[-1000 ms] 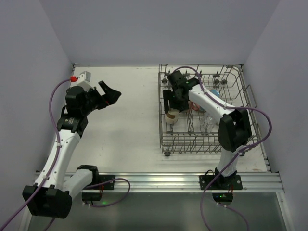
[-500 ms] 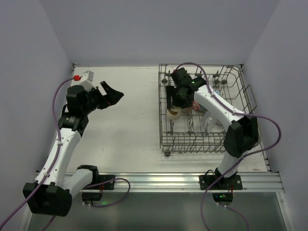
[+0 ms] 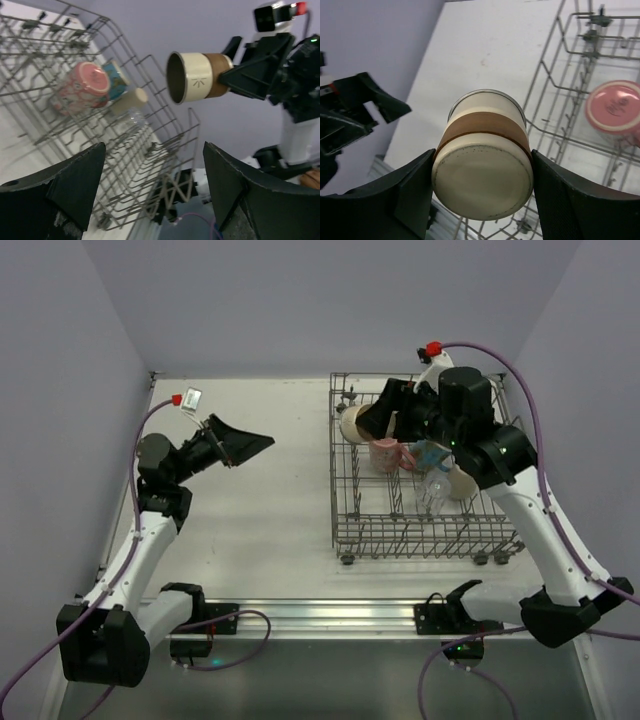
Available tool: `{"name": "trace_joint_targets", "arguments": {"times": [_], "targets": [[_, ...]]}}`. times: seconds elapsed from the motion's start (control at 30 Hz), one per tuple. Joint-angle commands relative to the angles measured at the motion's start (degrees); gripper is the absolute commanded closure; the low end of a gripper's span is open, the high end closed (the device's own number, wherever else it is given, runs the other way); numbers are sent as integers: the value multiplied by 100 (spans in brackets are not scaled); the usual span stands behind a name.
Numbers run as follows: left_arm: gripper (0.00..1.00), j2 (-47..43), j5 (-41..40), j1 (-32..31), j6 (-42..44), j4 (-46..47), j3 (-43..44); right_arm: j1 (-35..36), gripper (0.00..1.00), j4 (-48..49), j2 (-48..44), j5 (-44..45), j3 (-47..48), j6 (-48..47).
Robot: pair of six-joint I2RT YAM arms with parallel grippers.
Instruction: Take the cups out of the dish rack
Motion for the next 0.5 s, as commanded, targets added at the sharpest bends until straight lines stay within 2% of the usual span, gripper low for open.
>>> {"name": "trace_joint_targets", "arguments": {"times": [0.0, 0.03, 0.17, 0.23, 0.47], "targets": [[19, 95, 781, 31, -1820, 2249, -336, -58, 100, 1100, 72, -1404, -334, 371], [19, 104, 772, 31, -2007, 2660, -459, -58, 100, 1458, 107, -1617, -387, 425], [20, 87, 702, 23, -2623, 3086, -627, -58, 100, 2172, 370, -2338, -537, 855], [20, 78, 685, 14, -2659, 3113, -662, -58, 100, 2776, 493, -2550, -712, 1171], [20, 113, 571, -12, -2686, 3121, -724, -14, 100, 3799, 845, -3209, -994, 1866]]}}
